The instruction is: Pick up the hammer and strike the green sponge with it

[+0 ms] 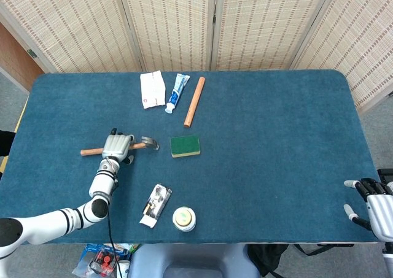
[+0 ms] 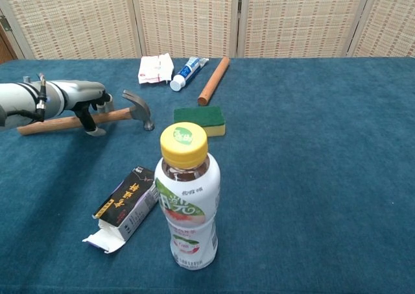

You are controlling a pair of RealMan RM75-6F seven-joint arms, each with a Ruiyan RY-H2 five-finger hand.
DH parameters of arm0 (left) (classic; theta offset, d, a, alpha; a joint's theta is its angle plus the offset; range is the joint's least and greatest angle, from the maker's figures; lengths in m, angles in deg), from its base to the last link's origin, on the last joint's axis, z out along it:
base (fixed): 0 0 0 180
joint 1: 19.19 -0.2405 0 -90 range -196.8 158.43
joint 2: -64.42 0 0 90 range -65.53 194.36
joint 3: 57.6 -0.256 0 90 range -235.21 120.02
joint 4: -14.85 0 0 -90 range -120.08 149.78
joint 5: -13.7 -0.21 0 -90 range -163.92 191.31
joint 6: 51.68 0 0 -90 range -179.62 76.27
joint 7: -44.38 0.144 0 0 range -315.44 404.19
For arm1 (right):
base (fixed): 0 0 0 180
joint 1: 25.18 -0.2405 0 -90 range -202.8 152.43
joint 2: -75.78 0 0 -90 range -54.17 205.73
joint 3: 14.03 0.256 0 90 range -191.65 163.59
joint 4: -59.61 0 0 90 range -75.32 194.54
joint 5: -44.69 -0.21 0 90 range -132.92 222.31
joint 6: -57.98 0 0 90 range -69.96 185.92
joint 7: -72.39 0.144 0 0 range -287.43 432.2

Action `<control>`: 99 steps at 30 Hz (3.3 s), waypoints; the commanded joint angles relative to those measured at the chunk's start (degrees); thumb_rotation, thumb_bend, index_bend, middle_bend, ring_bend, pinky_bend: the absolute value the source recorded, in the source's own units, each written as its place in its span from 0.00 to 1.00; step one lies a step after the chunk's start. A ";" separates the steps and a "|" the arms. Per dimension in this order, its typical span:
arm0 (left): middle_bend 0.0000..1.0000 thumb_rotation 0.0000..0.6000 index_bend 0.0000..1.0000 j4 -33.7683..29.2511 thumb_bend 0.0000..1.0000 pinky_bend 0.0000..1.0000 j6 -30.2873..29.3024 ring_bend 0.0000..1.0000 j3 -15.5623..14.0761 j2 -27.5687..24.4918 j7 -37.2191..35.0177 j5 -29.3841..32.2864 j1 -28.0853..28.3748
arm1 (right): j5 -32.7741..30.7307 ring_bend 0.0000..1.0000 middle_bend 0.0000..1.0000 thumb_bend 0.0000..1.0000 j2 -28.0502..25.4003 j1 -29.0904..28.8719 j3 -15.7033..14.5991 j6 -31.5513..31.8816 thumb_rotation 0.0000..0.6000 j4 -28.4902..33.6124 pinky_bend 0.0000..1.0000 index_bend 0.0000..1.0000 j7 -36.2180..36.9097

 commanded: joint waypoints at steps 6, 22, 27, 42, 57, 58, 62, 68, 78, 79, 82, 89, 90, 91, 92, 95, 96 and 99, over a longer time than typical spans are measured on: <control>0.39 1.00 0.34 0.48 0.38 0.00 0.11 0.22 -0.43 0.57 0.11 0.88 1.13 | -0.24 0.23 0.37 0.26 0.01 -0.01 0.09 -0.17 1.00 -0.18 0.26 0.33 0.08; 0.39 1.00 0.32 -1.80 0.49 0.00 0.29 0.22 -2.47 -0.44 2.70 4.79 3.20 | -0.53 0.23 0.37 0.26 0.10 0.13 0.16 -0.33 1.00 -0.77 0.26 0.33 0.84; 0.39 1.00 0.32 -1.79 0.57 0.00 0.11 0.22 -2.88 -0.38 2.80 5.25 3.68 | -0.67 0.23 0.37 0.26 0.03 0.14 0.18 -0.45 1.00 -0.72 0.26 0.33 0.78; 0.45 1.00 0.40 0.26 0.61 0.00 0.01 0.27 -3.56 0.74 1.46 4.28 4.07 | -0.99 0.23 0.37 0.26 0.13 0.19 0.28 -0.63 1.00 -0.77 0.26 0.33 0.68; 0.68 1.00 0.62 0.92 0.66 0.35 4.17 0.53 -1.07 -0.32 -9.58 -6.09 1.70 | -1.24 0.23 0.37 0.26 -0.17 0.35 0.40 -0.47 1.00 0.22 0.26 0.33 -0.27; 0.70 1.00 0.63 0.91 0.66 0.43 4.60 0.55 -0.82 -0.51 -10.92 -7.54 1.41 | -1.26 0.23 0.37 0.26 -0.20 0.36 0.39 -0.48 1.00 0.32 0.26 0.33 -0.38; 0.75 1.00 0.67 1.38 0.67 0.63 5.60 0.61 0.23 -0.95 -17.14 -14.41 -0.04 | -1.30 0.23 0.37 0.26 -0.30 0.48 0.38 -0.33 1.00 0.70 0.26 0.33 -0.73; 0.80 1.00 0.70 1.74 0.67 0.81 5.61 0.69 2.23 -1.39 -29.62 -27.20 -2.49 | -1.33 0.23 0.37 0.26 -0.46 0.46 0.42 -0.37 1.00 1.25 0.26 0.33 -1.32; 0.83 1.00 0.71 1.36 0.67 0.84 3.56 0.80 2.73 -2.39 -49.19 -44.98 -4.27 | -1.34 0.23 0.37 0.26 -0.46 0.19 0.47 -0.80 1.00 1.82 0.26 0.33 -2.04; 0.83 1.00 0.71 1.32 0.67 0.84 3.61 0.81 2.63 -2.43 -50.15 -45.79 -4.19 | -1.34 0.23 0.37 0.26 -0.46 0.18 0.48 -0.80 1.00 1.85 0.26 0.33 -2.09; 0.83 1.00 0.71 1.91 0.67 0.84 3.30 0.81 2.57 -2.10 -51.94 -47.50 -3.82 | -1.41 0.23 0.37 0.26 -0.52 0.21 0.48 -0.78 1.00 1.97 0.26 0.33 -2.25; 0.83 1.00 0.71 5.30 0.67 0.85 2.76 0.81 3.34 -1.46 -53.21 -47.86 -3.11 | -1.49 0.23 0.37 0.26 -0.71 0.47 0.48 -0.41 1.00 2.16 0.26 0.33 -2.37; 0.83 1.00 0.71 6.03 0.67 0.85 2.71 0.81 3.36 -1.52 -53.01 -47.78 -3.07 | -1.54 0.23 0.37 0.26 -0.72 0.50 0.47 -0.42 1.00 2.15 0.26 0.33 -2.36; 0.83 1.00 0.71 6.55 0.67 0.85 2.71 0.81 3.40 -1.57 -52.91 -47.62 -3.07 | -1.57 0.23 0.37 0.26 -0.73 0.51 0.46 -0.45 1.00 2.16 0.26 0.33 -2.37; 0.83 1.00 0.71 6.98 0.67 0.85 2.76 0.81 3.49 -1.64 -52.98 -47.39 -3.11 | -1.57 0.23 0.37 0.26 -0.72 0.51 0.47 -0.45 1.00 2.15 0.26 0.33 -2.38; 0.83 1.00 0.72 7.56 0.67 0.85 3.12 0.81 3.77 -2.12 -53.86 -46.63 -3.40 | -1.48 0.23 0.37 0.26 -0.66 0.50 0.44 -0.45 1.00 2.07 0.26 0.33 -2.36; 0.83 1.00 0.72 7.46 0.67 0.85 3.03 0.81 3.79 -2.23 -54.18 -46.64 -3.51 | -1.48 0.23 0.37 0.26 -0.63 0.49 0.45 -0.46 1.00 2.04 0.26 0.33 -2.35; 0.84 1.00 0.72 6.85 0.67 0.85 2.63 0.81 3.24 -2.26 -54.39 -47.51 -3.67 | -1.55 0.23 0.37 0.26 -0.62 0.48 0.45 -0.55 1.00 1.99 0.26 0.33 -2.33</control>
